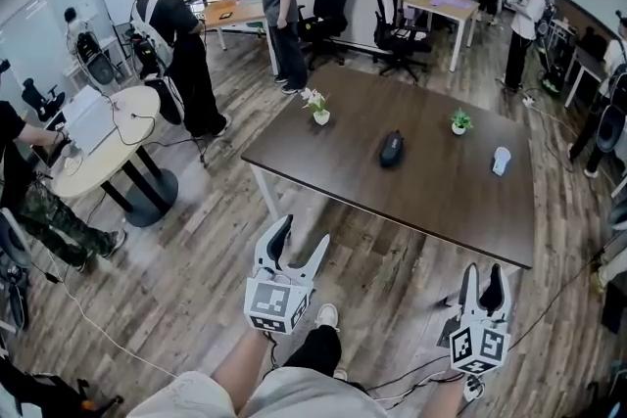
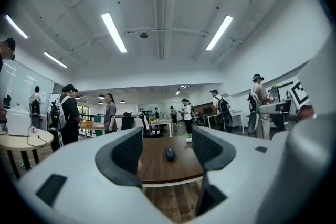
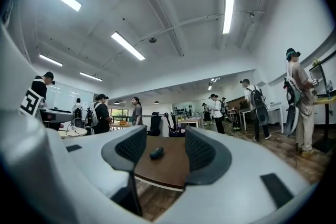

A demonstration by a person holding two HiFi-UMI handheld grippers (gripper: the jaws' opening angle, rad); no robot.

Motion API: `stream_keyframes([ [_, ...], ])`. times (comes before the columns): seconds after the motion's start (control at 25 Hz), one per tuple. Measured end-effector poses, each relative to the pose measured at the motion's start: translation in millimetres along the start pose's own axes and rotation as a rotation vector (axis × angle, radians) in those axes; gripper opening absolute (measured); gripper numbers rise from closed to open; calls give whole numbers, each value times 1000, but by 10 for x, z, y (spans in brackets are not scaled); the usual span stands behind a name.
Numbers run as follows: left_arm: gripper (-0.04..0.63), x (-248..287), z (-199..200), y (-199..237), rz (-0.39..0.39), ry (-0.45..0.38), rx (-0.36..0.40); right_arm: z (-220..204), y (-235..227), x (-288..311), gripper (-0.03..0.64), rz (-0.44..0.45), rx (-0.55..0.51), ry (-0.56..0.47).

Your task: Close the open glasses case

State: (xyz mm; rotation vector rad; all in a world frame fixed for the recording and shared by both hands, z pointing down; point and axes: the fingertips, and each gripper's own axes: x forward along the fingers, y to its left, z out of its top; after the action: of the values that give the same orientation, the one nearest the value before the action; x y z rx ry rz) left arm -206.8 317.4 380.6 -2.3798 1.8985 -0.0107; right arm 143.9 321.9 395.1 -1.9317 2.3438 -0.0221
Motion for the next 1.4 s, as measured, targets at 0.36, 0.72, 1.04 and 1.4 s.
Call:
stream_keyframes([
  [0.36, 299, 847, -194, 397, 20, 24, -42, -109, 55, 1042, 232, 47, -22, 47],
  [0.72, 299, 2015, -253, 798, -34, 27, -53, -131, 38, 2103, 232, 16, -10, 66],
  [1.04, 298, 2823, -380, 1315, -67, 25, -100, -118, 292, 3005, 233, 6, -35, 86],
  [1.4, 296, 3208, -420, 1781, -53, 19, -105, -159, 545, 3642, 233, 21, -38, 103],
])
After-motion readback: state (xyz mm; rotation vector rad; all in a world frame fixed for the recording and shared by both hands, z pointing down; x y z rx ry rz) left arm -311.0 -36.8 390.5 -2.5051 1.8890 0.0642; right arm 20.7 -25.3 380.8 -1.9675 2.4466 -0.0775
